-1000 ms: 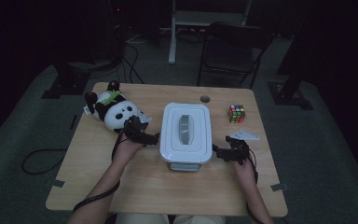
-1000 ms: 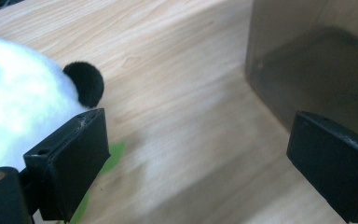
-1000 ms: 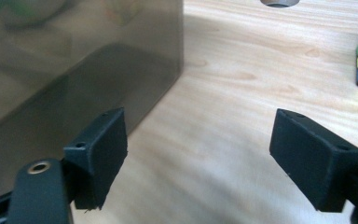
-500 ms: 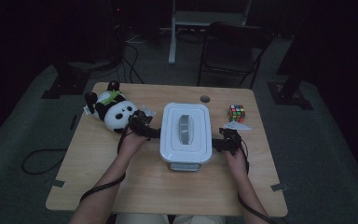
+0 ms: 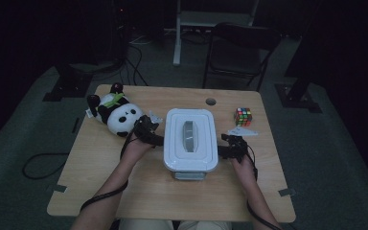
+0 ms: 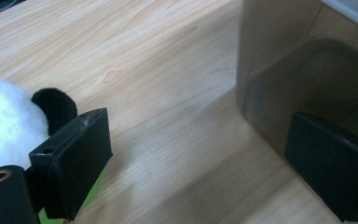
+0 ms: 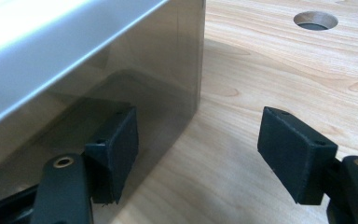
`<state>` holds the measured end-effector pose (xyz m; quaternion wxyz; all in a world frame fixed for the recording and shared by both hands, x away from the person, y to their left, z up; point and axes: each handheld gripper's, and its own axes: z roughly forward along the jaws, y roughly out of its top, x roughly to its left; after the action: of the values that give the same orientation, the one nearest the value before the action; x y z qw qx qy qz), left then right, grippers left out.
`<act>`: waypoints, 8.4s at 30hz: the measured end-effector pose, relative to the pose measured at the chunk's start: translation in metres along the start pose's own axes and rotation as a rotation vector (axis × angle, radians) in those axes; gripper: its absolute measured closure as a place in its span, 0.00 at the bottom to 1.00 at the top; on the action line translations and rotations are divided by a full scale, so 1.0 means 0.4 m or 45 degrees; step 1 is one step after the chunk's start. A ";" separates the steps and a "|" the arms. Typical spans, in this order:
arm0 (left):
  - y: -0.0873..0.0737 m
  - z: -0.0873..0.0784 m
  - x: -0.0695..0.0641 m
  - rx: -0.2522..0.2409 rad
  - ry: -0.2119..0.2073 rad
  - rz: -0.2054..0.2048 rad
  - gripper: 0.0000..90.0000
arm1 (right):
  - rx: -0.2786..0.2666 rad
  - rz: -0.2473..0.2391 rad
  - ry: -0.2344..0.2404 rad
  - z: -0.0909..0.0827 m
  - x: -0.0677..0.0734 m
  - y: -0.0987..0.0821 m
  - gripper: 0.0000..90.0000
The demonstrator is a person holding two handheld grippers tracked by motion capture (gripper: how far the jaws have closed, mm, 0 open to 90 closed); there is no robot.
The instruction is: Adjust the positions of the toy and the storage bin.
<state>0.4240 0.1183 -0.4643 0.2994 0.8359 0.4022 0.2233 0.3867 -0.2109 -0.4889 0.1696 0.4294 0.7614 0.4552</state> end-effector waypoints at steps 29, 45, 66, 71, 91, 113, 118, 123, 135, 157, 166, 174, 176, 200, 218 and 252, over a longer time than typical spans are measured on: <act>-0.040 -0.036 -0.036 -0.024 -0.108 0.076 0.09 | -0.054 -0.033 0.090 -0.122 0.089 -0.078 0.32; -0.025 -0.011 0.018 -0.020 -0.060 0.056 0.15 | -0.017 -0.095 0.187 -0.123 0.145 -0.086 0.29; -0.120 -0.050 0.021 0.008 -0.030 0.051 0.12 | -0.060 -0.073 0.002 -0.139 0.051 -0.076 0.15; -0.156 -0.056 0.012 0.036 -0.009 0.054 0.12 | -0.101 -0.009 -0.040 -0.140 0.003 -0.051 0.15; -0.246 -0.102 -0.020 0.038 -0.068 0.030 0.12 | -0.137 0.164 -0.302 -0.101 -0.161 0.039 0.13; -0.379 -0.178 -0.035 0.007 -0.115 -0.062 0.10 | -0.025 0.294 -0.474 0.012 -0.298 0.071 0.13; -0.390 -0.183 -0.040 0.046 -0.161 -0.059 0.01 | 0.005 0.309 -0.486 0.040 -0.309 0.069 0.13; -0.401 -0.184 -0.038 0.039 -0.139 -0.068 0.00 | 0.045 0.305 -0.503 0.070 -0.322 0.070 0.13; -0.410 -0.183 -0.028 0.006 -0.134 -0.079 0.01 | 0.111 0.321 -0.521 0.103 -0.342 0.069 0.33; -0.410 -0.183 -0.028 0.007 -0.132 -0.081 0.01 | 0.061 0.314 -0.512 0.051 -0.322 0.079 0.38; -0.410 -0.183 -0.028 0.007 -0.132 -0.081 0.01 | 0.026 0.222 -0.519 -0.015 -0.262 0.069 0.38; -0.411 -0.183 -0.027 0.004 -0.120 -0.098 0.01 | 0.018 0.146 -0.537 -0.083 -0.216 0.058 0.38; -0.411 -0.183 -0.027 0.004 -0.120 -0.098 0.01 | 0.020 0.125 -0.551 -0.097 -0.205 0.052 0.38; -0.411 -0.183 -0.027 0.004 -0.119 -0.098 0.01 | 0.001 0.119 -0.542 -0.263 -0.110 -0.107 0.38; -0.412 -0.184 -0.027 0.005 -0.113 -0.101 0.01 | 0.064 0.170 -0.539 -0.350 -0.053 -0.240 0.38; -0.412 -0.184 -0.027 0.005 -0.111 -0.103 0.01 | -0.038 0.189 -0.462 -0.409 -0.038 -0.229 0.22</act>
<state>0.2836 0.2153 -0.5247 0.3236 0.8286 0.4226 0.1737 0.2435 -0.3327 -0.4814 0.2766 0.5567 0.6777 0.3929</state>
